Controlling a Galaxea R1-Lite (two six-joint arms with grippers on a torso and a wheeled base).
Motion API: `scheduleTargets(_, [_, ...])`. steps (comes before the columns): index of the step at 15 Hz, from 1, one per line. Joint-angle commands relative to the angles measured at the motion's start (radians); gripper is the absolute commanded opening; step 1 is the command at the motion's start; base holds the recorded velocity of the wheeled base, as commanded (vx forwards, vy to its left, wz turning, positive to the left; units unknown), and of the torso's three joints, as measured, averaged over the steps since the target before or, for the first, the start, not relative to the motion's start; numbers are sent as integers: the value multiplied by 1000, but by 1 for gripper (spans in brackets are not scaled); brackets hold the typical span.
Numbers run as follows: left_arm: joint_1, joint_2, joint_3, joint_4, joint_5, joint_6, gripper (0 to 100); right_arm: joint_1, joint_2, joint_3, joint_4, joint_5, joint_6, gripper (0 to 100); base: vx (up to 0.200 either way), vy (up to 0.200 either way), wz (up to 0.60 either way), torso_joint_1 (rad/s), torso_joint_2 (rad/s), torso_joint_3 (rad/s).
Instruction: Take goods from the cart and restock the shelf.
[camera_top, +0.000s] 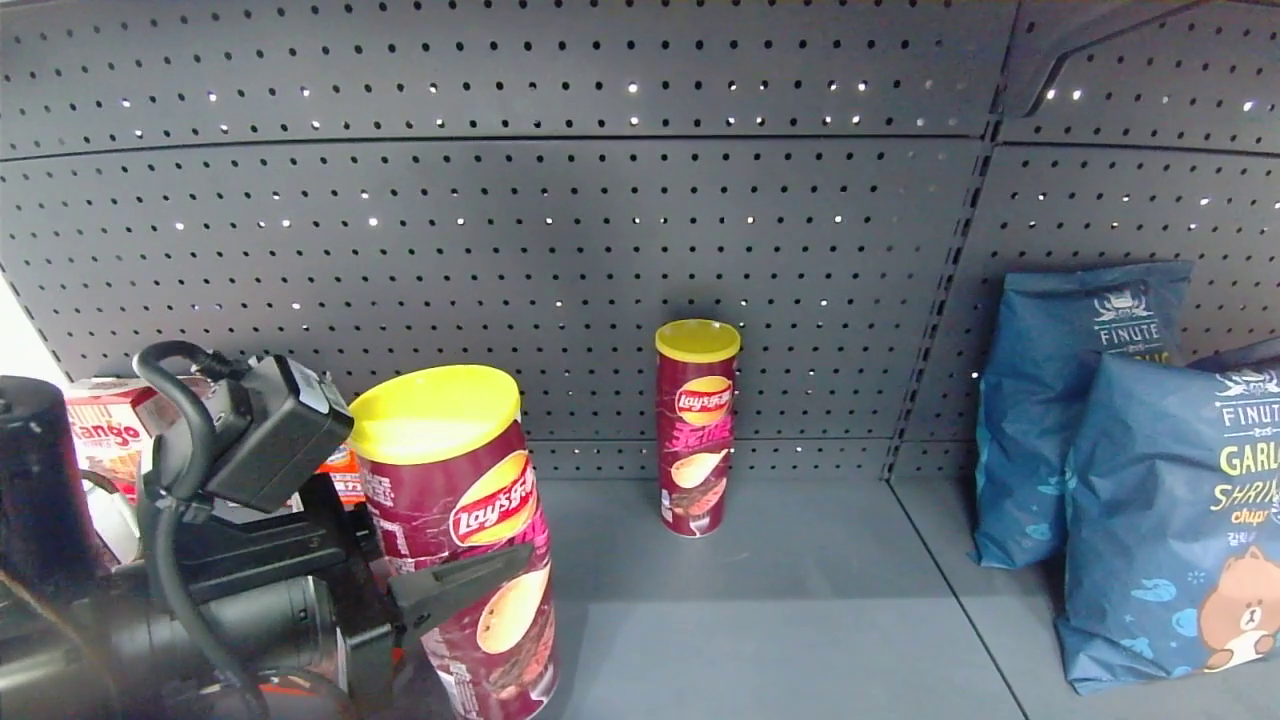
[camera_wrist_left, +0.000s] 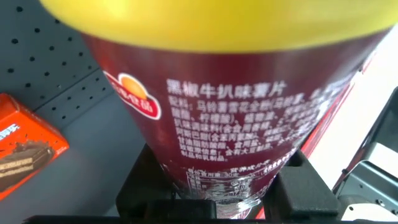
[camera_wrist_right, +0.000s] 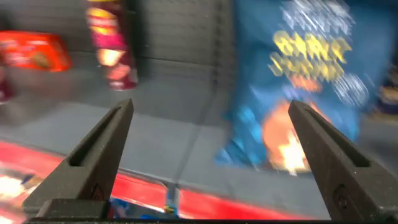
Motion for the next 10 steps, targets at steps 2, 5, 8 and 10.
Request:
scheduleTargets(2, [1,34,-13,-2,11,0,0,141,295,-116,-44,116,-28,100,0,0,0,0,0,0])
scheduleTargets(5, [1,47,-18,-1,11,1,0,267,472,-184,-62,111,-117,100,0,0,0,0,0,0])
scheduleTargets(8, [2,47,-19,-1,11,1,0,361,614,-279,-61,108,-124,100,0,0,0,0,0,0])
scheduleTargets(10, [4,47,-21,-1,10,1,0,410,709,-337,-66,107,-124,100,0,0,0,0,0,0])
